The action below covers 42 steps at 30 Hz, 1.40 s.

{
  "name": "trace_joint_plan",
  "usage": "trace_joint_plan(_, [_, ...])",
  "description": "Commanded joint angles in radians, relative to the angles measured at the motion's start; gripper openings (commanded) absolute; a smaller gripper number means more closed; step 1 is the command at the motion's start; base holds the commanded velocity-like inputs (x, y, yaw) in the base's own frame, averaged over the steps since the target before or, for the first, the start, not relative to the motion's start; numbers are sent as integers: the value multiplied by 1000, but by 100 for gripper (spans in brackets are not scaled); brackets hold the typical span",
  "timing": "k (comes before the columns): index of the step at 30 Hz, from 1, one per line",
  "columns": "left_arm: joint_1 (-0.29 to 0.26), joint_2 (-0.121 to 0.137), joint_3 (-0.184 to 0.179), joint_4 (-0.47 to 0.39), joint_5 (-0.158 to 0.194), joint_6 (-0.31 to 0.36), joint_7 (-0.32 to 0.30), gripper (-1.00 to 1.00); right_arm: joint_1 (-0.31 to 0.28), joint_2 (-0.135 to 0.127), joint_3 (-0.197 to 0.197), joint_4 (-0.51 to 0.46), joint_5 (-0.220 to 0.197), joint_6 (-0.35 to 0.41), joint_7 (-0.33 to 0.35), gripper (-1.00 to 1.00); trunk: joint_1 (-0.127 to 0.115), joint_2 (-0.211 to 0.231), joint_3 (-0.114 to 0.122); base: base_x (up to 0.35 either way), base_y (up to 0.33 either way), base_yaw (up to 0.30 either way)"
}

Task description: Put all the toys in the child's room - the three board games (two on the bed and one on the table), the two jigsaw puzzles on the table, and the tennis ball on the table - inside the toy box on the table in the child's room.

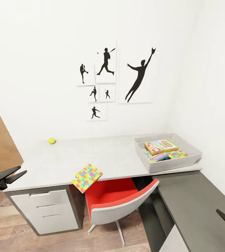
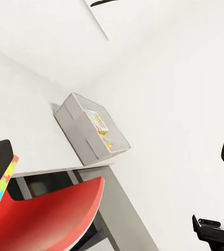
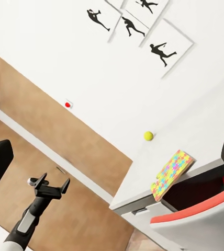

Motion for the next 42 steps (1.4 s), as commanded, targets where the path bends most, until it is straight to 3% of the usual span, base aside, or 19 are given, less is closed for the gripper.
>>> trace_joint_plan(1, [-1,0,0,0,2,9,-2,100,0,0,0,0,-5,9,-1,100,0,-1,-1,0,0,0])
trace_joint_plan(20, [-1,-1,-6,4,1,10,1,100,0,0,-1,0,-6,13,-1,100,0,-1,-1,0,0,0])
trace_joint_plan(26, [-1,1,-30,10,-13,13,6,100,0,0,-1,0,-7,13,-1,100,0,-1,0,0,0,-21])
trace_joint_plan(35, [-6,3,-79,20,-63,14,15,100,0,-3,-4,0,-9,13,-1,100,0,-1,8,0,0,-143])
trace_joint_plan(42, [-10,0,-98,35,-72,15,97,100,0,-4,-22,0,-13,14,1,100,0,-1,16,0,0,-183])
